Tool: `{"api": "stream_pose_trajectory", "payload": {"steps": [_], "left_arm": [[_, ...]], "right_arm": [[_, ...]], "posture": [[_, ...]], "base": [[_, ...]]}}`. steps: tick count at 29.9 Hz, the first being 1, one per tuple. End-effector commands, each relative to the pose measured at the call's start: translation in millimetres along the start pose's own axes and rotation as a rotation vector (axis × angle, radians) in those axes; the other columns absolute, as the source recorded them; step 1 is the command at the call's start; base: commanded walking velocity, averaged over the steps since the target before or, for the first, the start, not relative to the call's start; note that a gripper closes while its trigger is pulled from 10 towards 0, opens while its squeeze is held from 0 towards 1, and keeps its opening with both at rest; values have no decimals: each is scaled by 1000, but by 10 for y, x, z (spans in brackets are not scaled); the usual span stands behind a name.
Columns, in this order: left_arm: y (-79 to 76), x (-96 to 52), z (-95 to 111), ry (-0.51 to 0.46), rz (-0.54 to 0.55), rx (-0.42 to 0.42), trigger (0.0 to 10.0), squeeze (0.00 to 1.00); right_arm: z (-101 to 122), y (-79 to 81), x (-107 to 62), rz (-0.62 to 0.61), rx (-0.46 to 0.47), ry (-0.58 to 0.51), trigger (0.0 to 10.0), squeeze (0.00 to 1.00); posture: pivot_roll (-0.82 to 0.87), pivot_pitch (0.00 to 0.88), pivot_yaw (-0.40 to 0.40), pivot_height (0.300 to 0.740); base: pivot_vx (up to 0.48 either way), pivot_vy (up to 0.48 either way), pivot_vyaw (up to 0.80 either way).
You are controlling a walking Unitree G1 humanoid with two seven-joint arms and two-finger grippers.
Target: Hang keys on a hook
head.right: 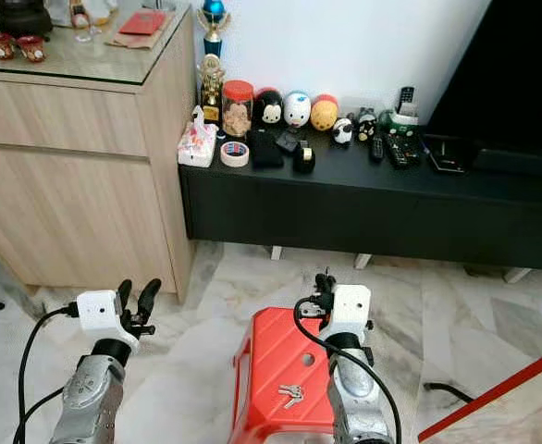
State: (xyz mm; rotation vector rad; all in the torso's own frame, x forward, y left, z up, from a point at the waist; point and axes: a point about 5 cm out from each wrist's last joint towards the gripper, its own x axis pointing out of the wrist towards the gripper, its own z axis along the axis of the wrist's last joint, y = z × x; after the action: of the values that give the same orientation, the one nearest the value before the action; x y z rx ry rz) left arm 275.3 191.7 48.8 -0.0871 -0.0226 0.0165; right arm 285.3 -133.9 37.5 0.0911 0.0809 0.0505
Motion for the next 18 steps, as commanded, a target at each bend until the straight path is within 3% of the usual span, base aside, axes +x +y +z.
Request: {"api": "stream_pose_trajectory", "payload": {"steps": [1,18], "left_arm": [[-17,-11,-28,3,-8,-11,10000,0],[-16,4,-26,6,-23,-7,10000,0]], "right_arm": [[30,-59,20,-26,10,-7,10000,0],[-32,-20,-2,-23,7,19,10000,0]], "posture": [[47,0,-136,740],[47,0,-130,740]], "base": [[0,0,0],[-141,0,0]]}}
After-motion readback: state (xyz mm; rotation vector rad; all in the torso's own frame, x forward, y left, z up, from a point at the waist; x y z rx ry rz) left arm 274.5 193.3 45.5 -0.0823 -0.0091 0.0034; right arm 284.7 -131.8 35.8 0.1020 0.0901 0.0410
